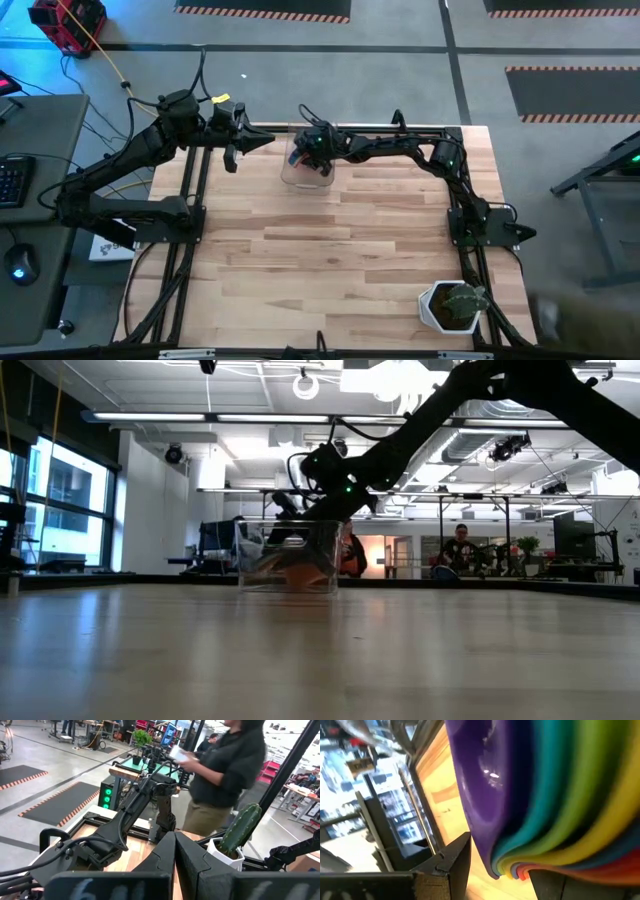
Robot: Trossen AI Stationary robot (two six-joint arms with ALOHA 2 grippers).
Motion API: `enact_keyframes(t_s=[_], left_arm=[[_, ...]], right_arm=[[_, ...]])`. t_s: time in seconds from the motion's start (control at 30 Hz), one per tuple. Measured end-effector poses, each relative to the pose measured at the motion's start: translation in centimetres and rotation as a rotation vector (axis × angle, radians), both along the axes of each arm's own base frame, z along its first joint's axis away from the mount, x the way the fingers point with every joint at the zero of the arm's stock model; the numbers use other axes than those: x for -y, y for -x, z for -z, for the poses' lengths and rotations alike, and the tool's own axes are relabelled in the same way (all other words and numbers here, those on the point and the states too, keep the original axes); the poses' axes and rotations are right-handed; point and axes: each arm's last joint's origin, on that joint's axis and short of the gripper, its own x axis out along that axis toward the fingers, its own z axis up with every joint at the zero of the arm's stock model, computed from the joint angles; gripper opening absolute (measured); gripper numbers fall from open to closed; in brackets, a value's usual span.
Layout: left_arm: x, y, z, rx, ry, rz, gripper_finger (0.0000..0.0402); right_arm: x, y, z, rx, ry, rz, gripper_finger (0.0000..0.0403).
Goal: Nest measuring cups in basket
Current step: Put the stacked colored measuring cups into the transparent bin, then return to Home Position
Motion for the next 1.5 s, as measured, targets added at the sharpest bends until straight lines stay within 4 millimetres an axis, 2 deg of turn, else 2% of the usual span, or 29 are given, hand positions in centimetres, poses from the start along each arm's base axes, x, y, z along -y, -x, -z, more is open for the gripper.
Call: enact_keyframes(t_s=[0.27,0.37,0.57,0.77,0.93,1.17,1.33,1.43,1.5], left_arm=[[0.0,0.0,0.0,0.0,0.0,0.0,0.0],[0.0,0.0,0.0,0.0,0.002,0.001,0.0],[0.0,0.0,0.0,0.001,0.019,-0.001,0.0],[0.0,0.0,0.0,0.001,0.019,0.0,0.0],[0.0,0.0,0.0,0.001,0.019,-0.001,0.0],[0.0,0.0,0.0,0.001,0.019,0.0,0.0],[0.0,0.0,0.0,0.001,0.022,0.0,0.0],[0.0,0.0,0.0,0.001,0.025,0.0,0.0],[0.0,0.0,0.0,0.001,0.025,0.0,0.0]], right_arm=[[-0.7,-0.3,0.0,0.0,0.042,-0.111,0.0167],[-1.1,-0.5,0.0,-0.008,0.063,-0.094,0.0167],[-1.4,-0.4,0.2,-0.024,-0.048,-0.027,0.0167],[-1.9,0.3,1.2,-0.124,-0.201,0.021,0.0167],[-1.9,0.2,1.0,-0.124,-0.216,0.011,0.0167],[-1.5,-1.0,-1.6,-0.092,-0.146,-0.035,0.0167],[-1.2,-0.9,-3.8,-0.227,-0.124,-0.091,0.0167],[-1.0,-0.7,-5.7,-0.296,-0.082,-0.162,0.0167],[-1.0,-0.9,-7.7,-0.311,-0.013,-0.245,0.0167]])
